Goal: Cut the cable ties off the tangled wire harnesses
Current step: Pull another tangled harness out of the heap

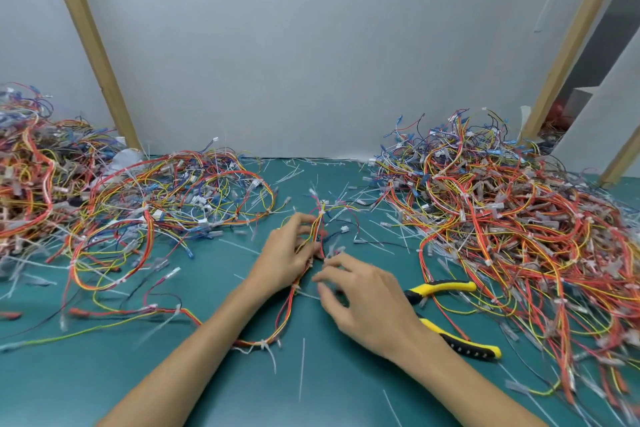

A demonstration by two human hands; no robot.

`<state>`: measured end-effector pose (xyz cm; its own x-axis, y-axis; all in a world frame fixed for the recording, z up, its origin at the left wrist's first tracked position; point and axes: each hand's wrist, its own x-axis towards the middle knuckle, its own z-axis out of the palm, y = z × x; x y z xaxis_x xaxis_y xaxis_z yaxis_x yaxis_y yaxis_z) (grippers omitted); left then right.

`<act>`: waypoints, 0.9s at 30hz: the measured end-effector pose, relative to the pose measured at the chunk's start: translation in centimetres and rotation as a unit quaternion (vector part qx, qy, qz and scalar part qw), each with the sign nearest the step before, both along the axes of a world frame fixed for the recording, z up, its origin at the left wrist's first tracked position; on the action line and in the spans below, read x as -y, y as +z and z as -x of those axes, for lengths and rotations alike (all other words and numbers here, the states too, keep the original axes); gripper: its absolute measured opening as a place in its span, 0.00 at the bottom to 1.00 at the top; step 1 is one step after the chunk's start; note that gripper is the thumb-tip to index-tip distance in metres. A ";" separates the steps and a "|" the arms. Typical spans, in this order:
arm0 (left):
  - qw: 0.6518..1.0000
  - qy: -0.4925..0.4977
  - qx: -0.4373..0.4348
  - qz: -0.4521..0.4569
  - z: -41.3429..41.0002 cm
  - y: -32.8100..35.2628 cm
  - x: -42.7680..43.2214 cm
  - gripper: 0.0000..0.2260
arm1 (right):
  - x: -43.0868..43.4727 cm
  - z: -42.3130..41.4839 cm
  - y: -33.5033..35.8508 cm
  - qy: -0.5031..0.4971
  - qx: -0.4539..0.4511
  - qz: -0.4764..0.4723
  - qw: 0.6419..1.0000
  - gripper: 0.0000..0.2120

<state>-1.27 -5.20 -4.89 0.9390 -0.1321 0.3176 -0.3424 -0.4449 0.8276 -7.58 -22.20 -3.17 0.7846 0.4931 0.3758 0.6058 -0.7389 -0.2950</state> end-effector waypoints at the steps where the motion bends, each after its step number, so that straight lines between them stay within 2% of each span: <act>1: 1.000 0.000 -0.009 0.020 0.0 -0.1 -0.2 0.13 | 0.2 -0.1 0.3 -0.009 0.022 0.002 1.000 0.09; 4: 0.999 0.009 -0.021 0.049 0.0 -0.3 -0.2 0.12 | 1.4 -0.8 1.5 -0.043 0.053 -0.015 0.998 0.10; 10: 0.994 0.034 -0.059 0.090 -0.4 -0.5 -0.4 0.12 | 4.1 -2.6 2.1 -0.067 0.018 -0.037 0.997 0.14; 14: 0.992 0.056 -0.039 0.106 -0.2 -0.5 -0.4 0.08 | 4.0 -3.1 1.4 -0.061 -0.030 0.019 0.998 0.12; 17: 0.990 0.061 -0.032 0.126 -0.2 -0.4 -0.4 0.05 | 4.8 -3.4 2.1 -0.049 -0.088 0.047 0.994 0.14; 21: 0.990 0.058 -0.029 0.125 -0.2 -0.4 -0.5 0.05 | 6.9 -3.5 4.0 -0.060 -0.206 0.097 0.972 0.27; 25: 0.987 0.057 -0.040 0.141 -0.2 -0.5 -0.5 0.05 | 9.7 -2.3 4.1 -0.069 -0.288 0.208 0.932 0.52; 27: 0.987 0.056 -0.042 0.145 -0.2 -0.6 -0.5 0.05 | 10.7 -1.2 3.4 -0.066 -0.295 0.251 0.920 0.59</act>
